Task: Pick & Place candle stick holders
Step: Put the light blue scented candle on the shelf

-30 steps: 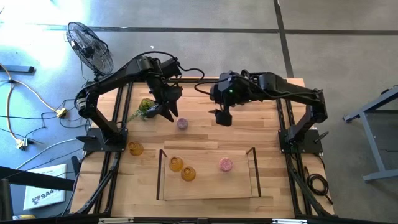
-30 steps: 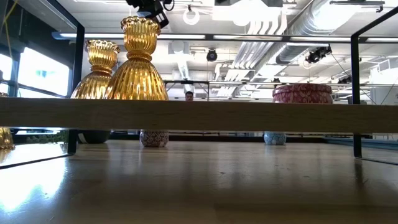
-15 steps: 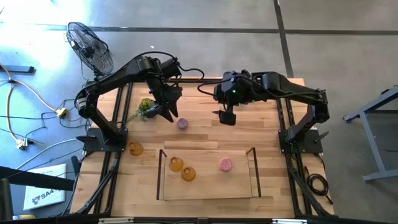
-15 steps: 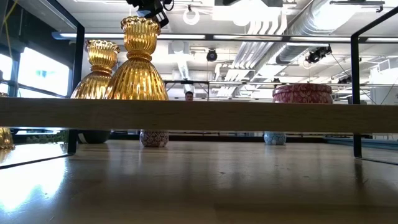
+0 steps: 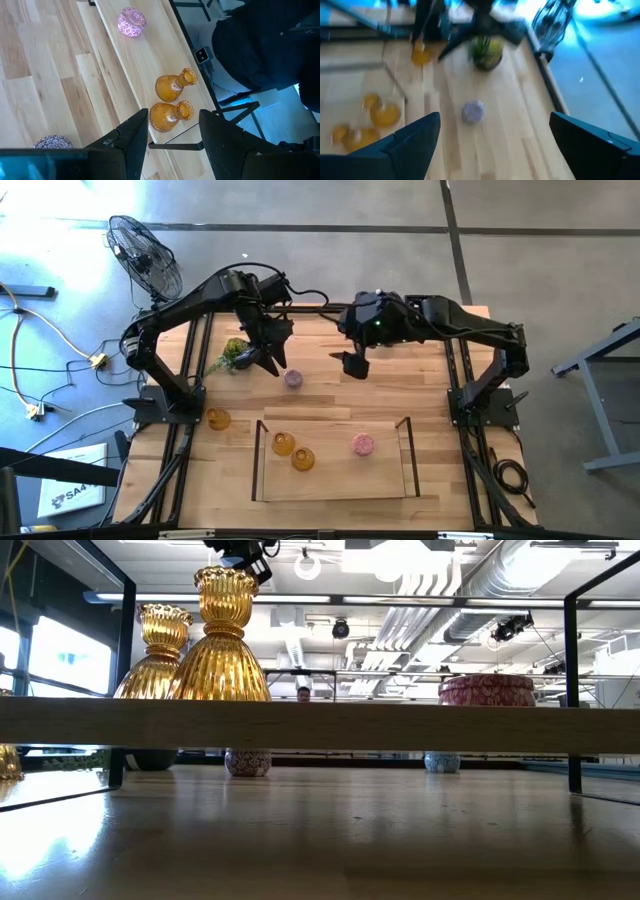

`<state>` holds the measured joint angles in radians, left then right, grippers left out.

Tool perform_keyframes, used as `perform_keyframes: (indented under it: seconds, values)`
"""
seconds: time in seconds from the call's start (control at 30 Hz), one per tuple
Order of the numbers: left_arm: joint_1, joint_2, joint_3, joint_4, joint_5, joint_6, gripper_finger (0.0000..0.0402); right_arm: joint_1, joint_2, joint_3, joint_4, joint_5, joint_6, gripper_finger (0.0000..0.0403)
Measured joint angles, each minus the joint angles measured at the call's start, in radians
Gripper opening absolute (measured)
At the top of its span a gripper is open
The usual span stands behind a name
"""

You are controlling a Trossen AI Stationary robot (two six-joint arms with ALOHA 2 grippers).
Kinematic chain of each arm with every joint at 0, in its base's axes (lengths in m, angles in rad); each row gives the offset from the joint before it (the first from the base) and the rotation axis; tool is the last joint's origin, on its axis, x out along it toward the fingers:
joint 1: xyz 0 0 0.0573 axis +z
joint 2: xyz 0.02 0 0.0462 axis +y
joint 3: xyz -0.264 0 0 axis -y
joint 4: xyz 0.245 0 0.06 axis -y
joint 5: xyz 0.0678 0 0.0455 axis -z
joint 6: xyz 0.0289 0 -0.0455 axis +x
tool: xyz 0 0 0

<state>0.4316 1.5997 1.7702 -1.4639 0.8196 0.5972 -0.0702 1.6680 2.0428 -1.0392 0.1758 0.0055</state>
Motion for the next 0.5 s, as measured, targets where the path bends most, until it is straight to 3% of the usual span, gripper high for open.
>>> perform_keyframes:
  seconds: [0.13,0.2,0.37,0.5]
  values:
    - [0.000,0.000,0.000,-0.005,0.000,0.000,0.0172,-0.093,-0.005,0.058,-0.158,0.204,0.089,0.0370]
    - [0.000,0.000,0.000,-0.005,-0.004,0.000,0.0172,-0.186,-0.006,0.072,-0.287,0.229,0.193,0.0369]
    - [0.000,0.000,0.000,-0.005,-0.051,0.003,0.0172,-0.406,-0.003,0.070,-0.442,0.055,0.259,0.0373]
    - [0.000,0.000,0.000,-0.005,-0.076,0.030,0.0172,-0.522,0.006,0.070,-0.392,-0.096,0.217,0.0373]
